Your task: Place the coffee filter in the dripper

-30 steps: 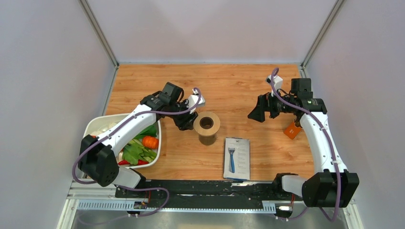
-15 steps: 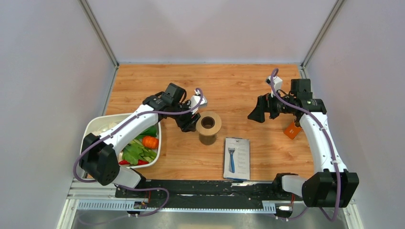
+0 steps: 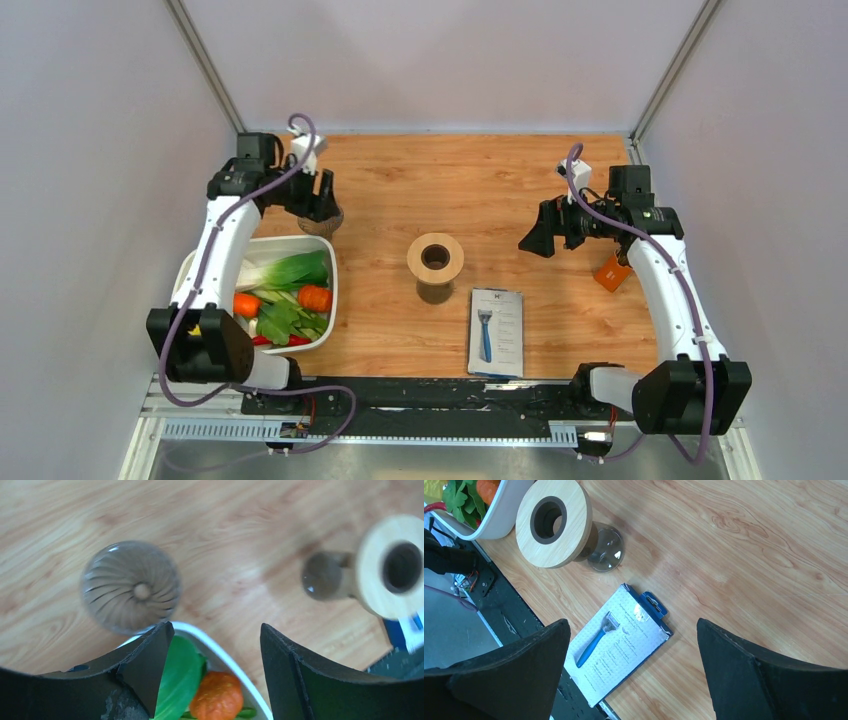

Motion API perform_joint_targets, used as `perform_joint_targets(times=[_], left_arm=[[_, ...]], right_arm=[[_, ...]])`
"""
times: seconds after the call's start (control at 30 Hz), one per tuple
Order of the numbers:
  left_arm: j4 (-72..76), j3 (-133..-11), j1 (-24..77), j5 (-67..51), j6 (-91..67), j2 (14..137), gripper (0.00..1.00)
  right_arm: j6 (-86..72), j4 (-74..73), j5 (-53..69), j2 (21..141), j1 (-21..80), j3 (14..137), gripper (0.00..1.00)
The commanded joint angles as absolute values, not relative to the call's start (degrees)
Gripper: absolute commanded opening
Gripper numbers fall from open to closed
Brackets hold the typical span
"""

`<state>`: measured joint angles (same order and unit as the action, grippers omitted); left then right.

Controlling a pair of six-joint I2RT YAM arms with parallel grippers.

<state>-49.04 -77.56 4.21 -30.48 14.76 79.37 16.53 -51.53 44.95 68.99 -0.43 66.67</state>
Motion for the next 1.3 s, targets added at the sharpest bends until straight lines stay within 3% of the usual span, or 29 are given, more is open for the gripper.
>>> perform_joint_targets(times=[0.0, 0.2, 0.63, 1.1, 1.27], left_arm=[[-46.53, -79.51, -5.50, -25.82, 3.72, 84.79, 0.73], [-40.64, -76.96, -13.35, -23.09, -4.98, 90.37, 0.68], [-29.87, -72.02, -13.88, -23.87, -9.01, 97.86, 0.55], [-29.40, -73.95, -13.76, -27.84, -13.70, 101.99, 0.19], [-31.80, -75.69, -13.71, -29.44, -14.52, 103.51, 0.01]], right_arm=[[15.57, -50.16, 44.38, 68.35, -0.20, 68.09, 1.00], [15.24, -49.78, 42.90, 69.17, -0.19, 69.08, 1.00], [14.24, -47.42, 37.53, 73.74, -0.23, 73.73, 1.00], [0.39, -38.28, 27.43, 77.31, 1.71, 77.87, 1.00], [0.35, -38.22, 28.63, 77.66, 3.28, 79.32, 1.00]])
